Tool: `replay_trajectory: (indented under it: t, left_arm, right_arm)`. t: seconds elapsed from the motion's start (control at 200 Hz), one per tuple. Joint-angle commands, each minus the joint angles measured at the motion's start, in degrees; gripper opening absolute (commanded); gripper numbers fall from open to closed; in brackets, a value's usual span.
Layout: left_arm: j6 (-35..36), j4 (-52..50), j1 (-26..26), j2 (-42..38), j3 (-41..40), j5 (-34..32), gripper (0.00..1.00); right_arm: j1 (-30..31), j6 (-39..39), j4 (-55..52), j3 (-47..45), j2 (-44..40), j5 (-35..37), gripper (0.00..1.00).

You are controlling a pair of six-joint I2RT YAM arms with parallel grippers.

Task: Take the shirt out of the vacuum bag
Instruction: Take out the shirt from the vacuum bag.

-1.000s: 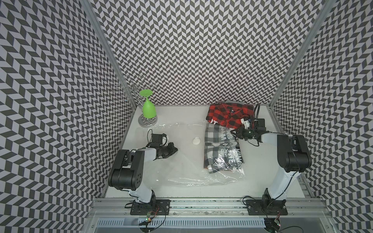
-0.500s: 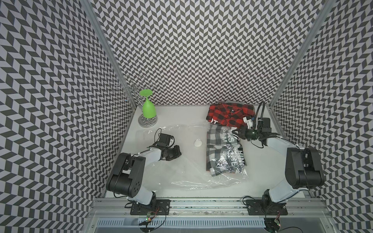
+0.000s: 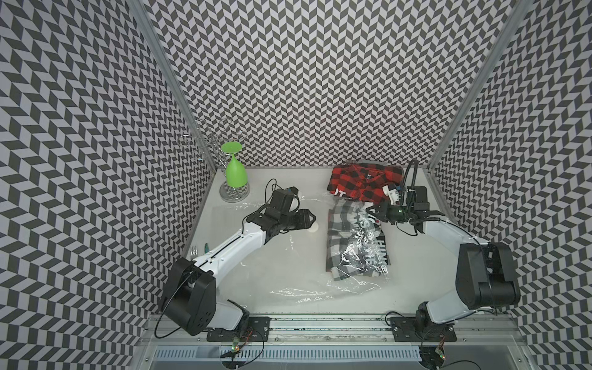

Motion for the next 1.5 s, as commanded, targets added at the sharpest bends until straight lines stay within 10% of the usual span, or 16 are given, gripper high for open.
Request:
replay_trajectory:
  t: [0.0, 0.741, 1.492]
  left_arm:
    - [-0.28, 7.54, -2.30, 0.17, -3.47, 1.10, 0.54]
    - [-3.05, 15.63, 2.78, 16.67, -15.61, 0.97, 0.42]
    - [-1.07, 14.04, 5.44, 19.12, -20.36, 0.58, 0.36]
  right_arm:
    - [1.01, -0.56, -0.46, 0.40, -1.21, -1.06, 0.00]
    - [2.97, -1.94, -13.21, 14.15, -5.65, -1.72, 0.00]
    - [3.08, 10.97, 3.12, 19.95, -8.94, -8.79, 0.00]
